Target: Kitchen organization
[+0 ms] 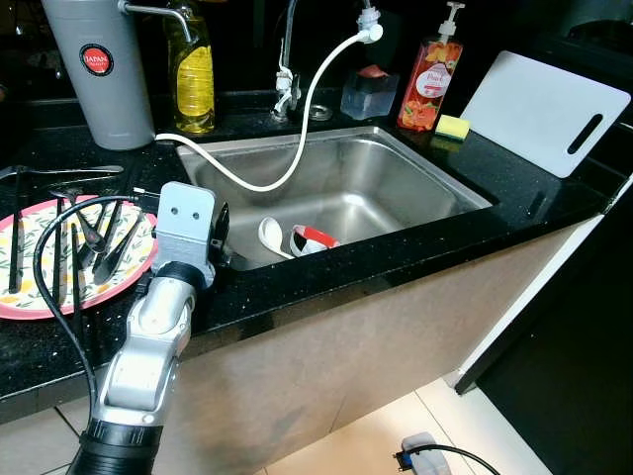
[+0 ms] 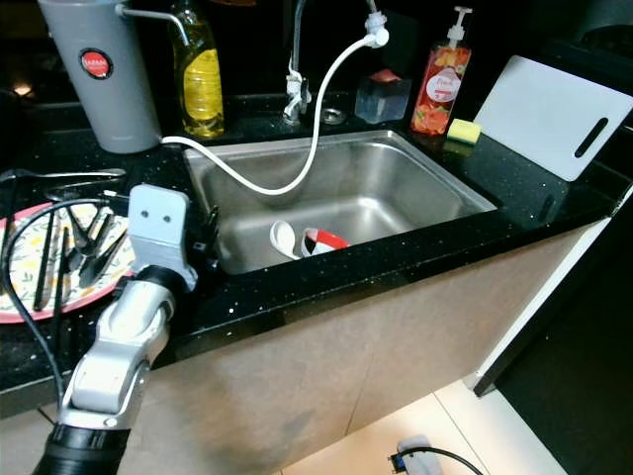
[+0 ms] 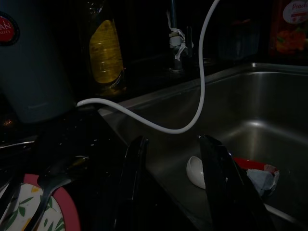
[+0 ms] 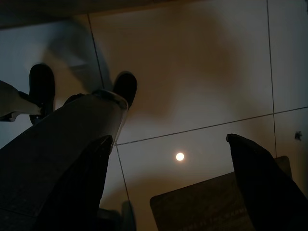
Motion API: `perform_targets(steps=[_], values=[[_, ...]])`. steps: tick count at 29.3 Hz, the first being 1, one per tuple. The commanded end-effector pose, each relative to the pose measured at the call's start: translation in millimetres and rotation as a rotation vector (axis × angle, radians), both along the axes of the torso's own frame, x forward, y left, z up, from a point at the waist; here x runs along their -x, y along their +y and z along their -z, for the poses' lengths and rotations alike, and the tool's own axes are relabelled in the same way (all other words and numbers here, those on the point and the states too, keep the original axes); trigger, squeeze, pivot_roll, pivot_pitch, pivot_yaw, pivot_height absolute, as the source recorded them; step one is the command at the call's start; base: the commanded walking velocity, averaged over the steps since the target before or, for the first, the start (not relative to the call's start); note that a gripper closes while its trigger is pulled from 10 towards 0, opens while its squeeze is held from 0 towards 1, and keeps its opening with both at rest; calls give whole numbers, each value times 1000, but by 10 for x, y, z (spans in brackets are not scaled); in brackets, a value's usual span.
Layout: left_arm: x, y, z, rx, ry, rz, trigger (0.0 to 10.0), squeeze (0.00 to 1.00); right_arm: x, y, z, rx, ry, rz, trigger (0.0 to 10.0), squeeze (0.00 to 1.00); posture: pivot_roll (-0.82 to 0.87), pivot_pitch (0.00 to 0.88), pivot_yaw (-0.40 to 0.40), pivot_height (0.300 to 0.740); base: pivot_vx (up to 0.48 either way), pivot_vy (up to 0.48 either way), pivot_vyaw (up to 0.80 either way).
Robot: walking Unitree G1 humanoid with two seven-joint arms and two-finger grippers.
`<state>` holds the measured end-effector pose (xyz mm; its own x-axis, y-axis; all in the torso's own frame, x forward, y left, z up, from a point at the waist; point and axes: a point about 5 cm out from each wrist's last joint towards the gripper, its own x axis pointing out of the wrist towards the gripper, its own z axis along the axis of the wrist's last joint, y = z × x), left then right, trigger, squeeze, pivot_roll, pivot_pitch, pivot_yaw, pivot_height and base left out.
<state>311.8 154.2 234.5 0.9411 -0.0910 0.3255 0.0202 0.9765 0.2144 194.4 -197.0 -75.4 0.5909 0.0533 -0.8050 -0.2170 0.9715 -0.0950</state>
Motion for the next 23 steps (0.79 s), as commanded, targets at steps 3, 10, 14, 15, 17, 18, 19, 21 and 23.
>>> perform_targets(steps=[3,10,14,15,17,18,19,21,23], values=[[-16,-45,10,-10,4,10,10000,0,52,-74,15,5,13,21,10000,0,-58,66,-96,740,0,0,0],[-17,-46,8,-11,3,10,10000,0,62,-77,21,9,17,24,10000,0,-57,67,-97,740,0,0,0],[-18,-46,9,-11,3,9,10000,0,66,-82,22,10,18,26,10000,0,-59,68,-99,740,0,0,0],[-18,-46,9,-11,3,9,10000,0,66,-82,22,10,18,26,10000,0,-59,68,-99,740,0,0,0],[-17,-47,12,-10,4,8,10000,0,69,-89,23,11,18,28,10000,0,-60,69,-99,740,0,0,0],[-17,-47,12,-10,4,8,10000,0,69,-89,23,11,18,28,10000,0,-60,69,-99,740,0,0,0],[-17,-47,13,-10,4,8,10000,0,70,-91,22,12,18,29,10000,0,-60,69,-99,740,0,0,0],[-18,-48,15,-10,5,8,10000,0,71,-94,22,13,18,29,10000,0,-60,69,-99,740,0,0,0],[-19,-50,16,-10,5,8,10000,0,78,-101,25,14,19,32,10000,0,-61,68,-100,740,0,0,0]])
